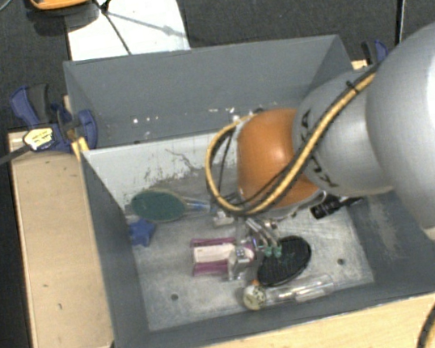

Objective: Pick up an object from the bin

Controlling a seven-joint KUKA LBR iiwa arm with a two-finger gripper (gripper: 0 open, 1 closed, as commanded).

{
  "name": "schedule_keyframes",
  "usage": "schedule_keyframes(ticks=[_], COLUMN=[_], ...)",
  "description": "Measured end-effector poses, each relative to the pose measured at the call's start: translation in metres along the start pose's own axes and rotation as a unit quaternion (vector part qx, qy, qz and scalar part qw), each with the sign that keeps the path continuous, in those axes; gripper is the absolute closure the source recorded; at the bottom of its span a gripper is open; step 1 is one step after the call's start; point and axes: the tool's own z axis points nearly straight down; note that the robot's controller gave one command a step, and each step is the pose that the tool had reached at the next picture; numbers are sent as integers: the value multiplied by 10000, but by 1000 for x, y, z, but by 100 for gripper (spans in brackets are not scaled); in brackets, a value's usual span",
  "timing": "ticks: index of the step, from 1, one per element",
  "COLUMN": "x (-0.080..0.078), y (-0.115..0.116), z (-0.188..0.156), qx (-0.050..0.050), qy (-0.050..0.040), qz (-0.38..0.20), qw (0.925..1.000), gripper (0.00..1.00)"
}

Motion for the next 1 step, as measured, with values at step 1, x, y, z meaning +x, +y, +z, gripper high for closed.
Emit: schedule_keyframes(ticks=[1], x=[-1], y=[0], z=[-1], qx=[-4], qy=[-14], qz=[16], qw=[10000], gripper=[100])
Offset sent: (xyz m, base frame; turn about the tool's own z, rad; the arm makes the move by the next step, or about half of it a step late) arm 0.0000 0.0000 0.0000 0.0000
